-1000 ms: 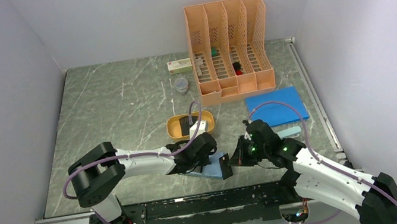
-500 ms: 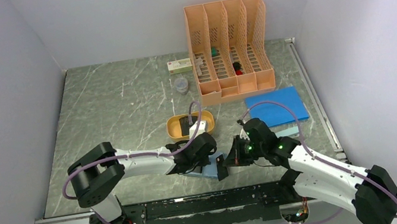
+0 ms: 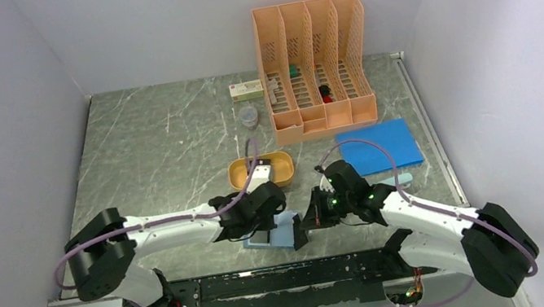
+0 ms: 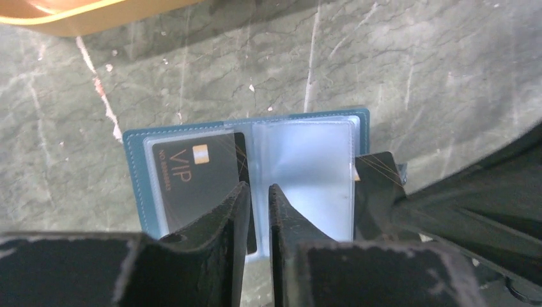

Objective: Put the credit cards into the card holder
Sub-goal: Turn over the card slot in the card holder.

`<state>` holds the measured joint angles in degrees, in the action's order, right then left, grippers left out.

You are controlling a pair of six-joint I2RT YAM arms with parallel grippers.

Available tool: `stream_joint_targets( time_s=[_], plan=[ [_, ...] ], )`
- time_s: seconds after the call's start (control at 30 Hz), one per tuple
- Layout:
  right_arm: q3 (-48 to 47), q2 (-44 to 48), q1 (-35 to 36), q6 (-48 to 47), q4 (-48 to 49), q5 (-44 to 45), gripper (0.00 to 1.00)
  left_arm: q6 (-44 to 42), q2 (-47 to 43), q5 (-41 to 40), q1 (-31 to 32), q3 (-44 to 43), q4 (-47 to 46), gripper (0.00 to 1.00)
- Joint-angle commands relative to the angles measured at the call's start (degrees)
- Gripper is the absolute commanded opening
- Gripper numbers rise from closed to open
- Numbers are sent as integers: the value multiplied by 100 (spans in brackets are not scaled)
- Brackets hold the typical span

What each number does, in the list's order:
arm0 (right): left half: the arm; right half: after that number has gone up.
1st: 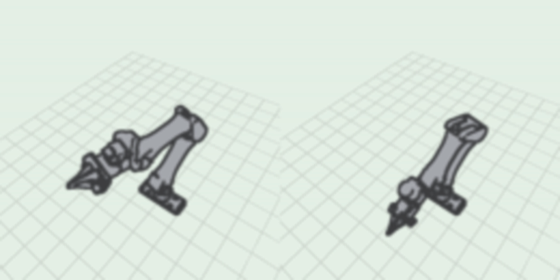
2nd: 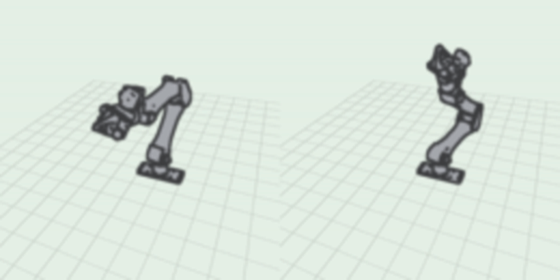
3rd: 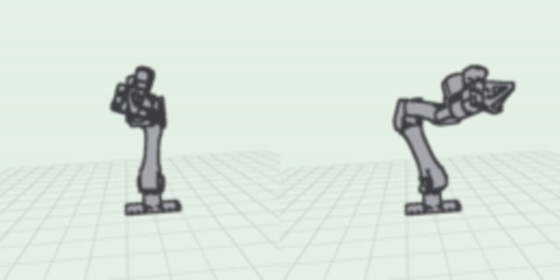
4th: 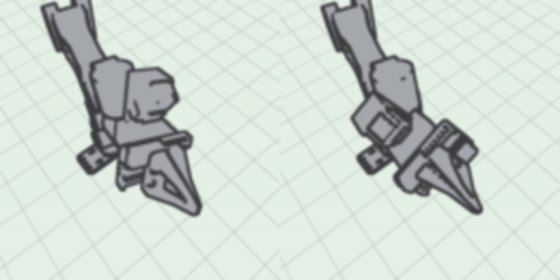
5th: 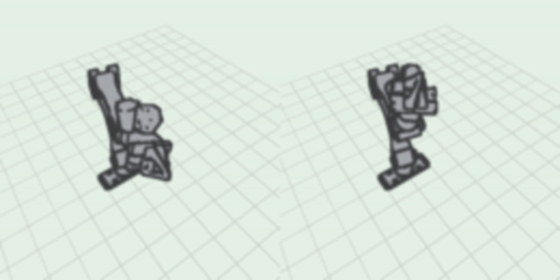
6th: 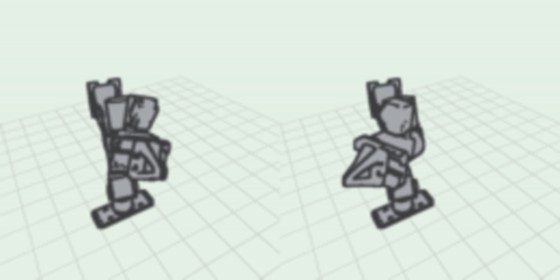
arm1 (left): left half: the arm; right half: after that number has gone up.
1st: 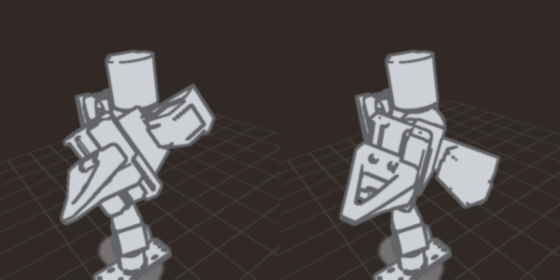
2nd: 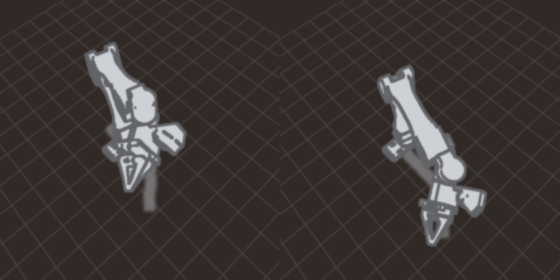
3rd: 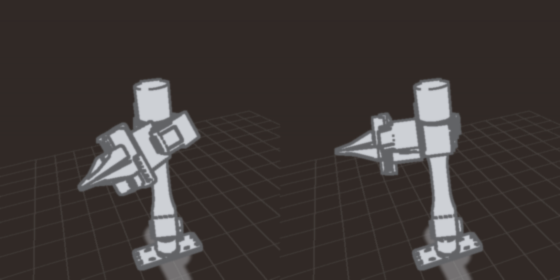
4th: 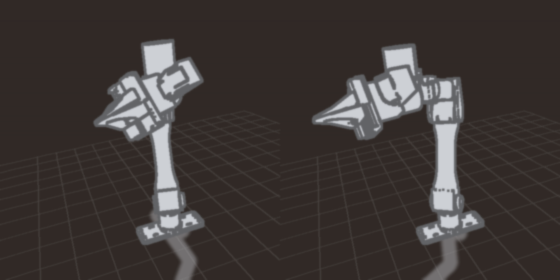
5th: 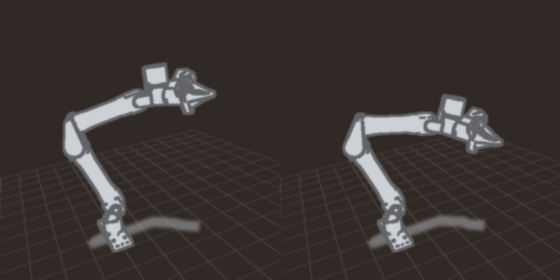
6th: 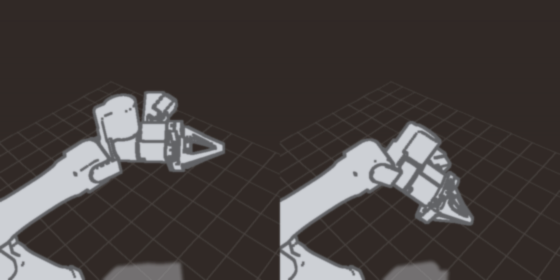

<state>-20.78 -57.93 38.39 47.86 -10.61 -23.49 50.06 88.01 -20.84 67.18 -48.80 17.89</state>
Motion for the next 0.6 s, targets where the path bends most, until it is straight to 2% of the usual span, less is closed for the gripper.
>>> stream_joint_targets(
  time_s=[0.0,0.13,0.27,0.57],
  plan=[
    [-259,-332,81,-184,502,-234,0,281,-569,-186,-29,202,272,24],
    [-427,-565,195,-206,677,-356,0,258,-914,-164,-45,297,249,32],
    [-473,-810,321,-144,943,-456,0,144,-1080,216,-113,532,-273,40],
    [-498,-1127,437,3,1257,-414,0,8,-990,638,-327,685,-690,44]
  ],
)
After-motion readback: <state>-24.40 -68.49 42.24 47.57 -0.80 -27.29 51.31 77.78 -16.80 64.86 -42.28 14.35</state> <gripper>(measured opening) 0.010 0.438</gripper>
